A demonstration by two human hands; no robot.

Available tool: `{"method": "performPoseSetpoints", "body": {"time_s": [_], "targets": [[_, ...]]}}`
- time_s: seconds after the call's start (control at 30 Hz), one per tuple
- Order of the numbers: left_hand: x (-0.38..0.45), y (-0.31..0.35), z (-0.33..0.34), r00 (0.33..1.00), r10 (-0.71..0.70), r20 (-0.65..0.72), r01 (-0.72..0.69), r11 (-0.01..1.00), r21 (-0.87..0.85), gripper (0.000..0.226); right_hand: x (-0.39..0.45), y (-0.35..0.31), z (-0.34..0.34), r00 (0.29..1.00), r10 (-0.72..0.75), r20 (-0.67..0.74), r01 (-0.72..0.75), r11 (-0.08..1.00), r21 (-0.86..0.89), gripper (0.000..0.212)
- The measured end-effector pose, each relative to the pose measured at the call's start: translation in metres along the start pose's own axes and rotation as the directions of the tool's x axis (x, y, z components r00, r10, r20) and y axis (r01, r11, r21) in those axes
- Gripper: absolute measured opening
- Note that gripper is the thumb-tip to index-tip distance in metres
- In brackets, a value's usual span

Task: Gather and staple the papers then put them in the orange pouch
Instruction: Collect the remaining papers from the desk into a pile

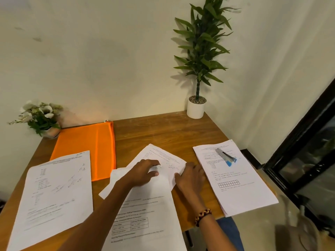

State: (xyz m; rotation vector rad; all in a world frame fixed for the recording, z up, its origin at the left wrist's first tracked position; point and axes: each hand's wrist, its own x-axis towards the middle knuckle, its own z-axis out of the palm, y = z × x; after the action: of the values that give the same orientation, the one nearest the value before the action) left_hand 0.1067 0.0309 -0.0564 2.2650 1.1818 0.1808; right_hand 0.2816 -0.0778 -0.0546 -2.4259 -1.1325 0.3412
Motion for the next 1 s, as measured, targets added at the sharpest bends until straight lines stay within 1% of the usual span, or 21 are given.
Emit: {"method": "performPoseSetpoints", "body": {"time_s": [0.13,0.17,0.2,0.23,0.27,0.3,0.33,0.37,0.4,0.47,0.53,0.67,0.73,0.8,0.87,0.9,0.93,1.0], "targets": [[0.0,0.002,0.001,1.0,-0.026,0.003,0.026,1.0,-0.001,0.046,0.006,-0.007,0.001,0.991,0.057,0.122,-0.072,0.99,0.125,0.046],[0.001,0.003,0.0,1.0,-0.029,0.004,0.029,1.0,-0.006,0.046,0.008,-0.008,0.002,0.987,0.062,0.148,-0.09,0.977,0.192,0.044],[0.001,0.003,0.0,1.0,-0.031,0.005,0.031,0.999,-0.009,0.046,0.011,-0.009,0.003,0.984,0.062,0.169,-0.114,0.941,0.318,0.047],[0.001,0.003,-0.001,0.999,-0.033,0.009,0.033,0.999,-0.007,0.047,0.012,-0.009,0.003,0.978,0.063,0.2,-0.153,0.864,0.479,0.052],[0.0,0.003,-0.001,0.999,-0.035,0.014,0.035,0.999,0.0,0.047,0.012,-0.011,0.001,0.969,0.057,0.239,-0.201,0.744,0.638,0.058],[0.0,0.003,-0.001,0.999,-0.036,0.016,0.036,0.999,0.009,0.046,0.012,-0.011,0.0,0.962,0.041,0.269,-0.235,0.626,0.743,0.062],[0.0,0.003,-0.001,0.999,-0.036,0.017,0.036,0.999,0.015,0.046,0.011,-0.011,0.0,0.964,0.03,0.265,-0.237,0.547,0.803,0.063],[0.0,0.002,-0.002,0.999,-0.034,0.019,0.033,0.999,0.018,0.044,0.011,-0.01,0.002,0.969,0.031,0.245,-0.224,0.521,0.823,0.062],[0.0,0.003,-0.002,0.999,-0.026,0.023,0.026,0.999,0.022,0.043,0.01,-0.009,0.004,0.977,0.034,0.209,-0.196,0.519,0.832,0.059],[-0.001,0.005,-0.003,0.999,-0.003,0.035,0.001,0.999,0.034,0.04,0.009,-0.009,0.008,0.991,0.027,0.134,-0.125,0.568,0.813,0.049],[-0.001,0.009,-0.005,0.999,0.018,0.037,-0.019,0.999,0.032,0.038,0.008,-0.008,0.011,0.993,-0.001,0.117,-0.094,0.592,0.801,0.045],[-0.001,0.014,-0.011,0.999,0.042,0.019,-0.042,0.999,-0.004,0.036,0.009,-0.007,0.007,0.992,-0.058,0.11,-0.052,0.606,0.794,0.044],[-0.001,0.018,-0.015,0.998,0.06,-0.002,-0.06,0.996,-0.07,0.038,0.012,-0.004,0.007,0.988,-0.08,0.131,-0.047,0.654,0.755,0.042],[-0.002,0.024,-0.022,0.998,0.058,-0.032,-0.061,0.991,-0.12,0.057,0.014,-0.005,0.005,0.98,-0.109,0.164,-0.032,0.733,0.679,0.041],[-0.001,0.031,-0.028,0.997,0.064,-0.038,-0.067,0.993,-0.1,0.079,0.019,-0.003,0.002,0.953,-0.198,0.23,0.016,0.788,0.615,0.042],[0.0,0.033,-0.03,0.997,0.075,-0.033,-0.078,0.994,-0.08,0.085,0.02,-0.003,-0.002,0.931,-0.251,0.265,0.051,0.808,0.587,0.041],[0.0,0.036,-0.032,0.996,0.084,-0.025,-0.085,0.995,-0.058,0.085,0.02,-0.004,-0.008,0.911,-0.287,0.296,0.075,0.821,0.566,0.039],[0.003,0.039,-0.033,0.996,0.092,-0.018,-0.092,0.996,-0.021,0.074,0.021,-0.006,-0.018,0.883,-0.325,0.34,0.079,0.815,0.573,0.036]]}}
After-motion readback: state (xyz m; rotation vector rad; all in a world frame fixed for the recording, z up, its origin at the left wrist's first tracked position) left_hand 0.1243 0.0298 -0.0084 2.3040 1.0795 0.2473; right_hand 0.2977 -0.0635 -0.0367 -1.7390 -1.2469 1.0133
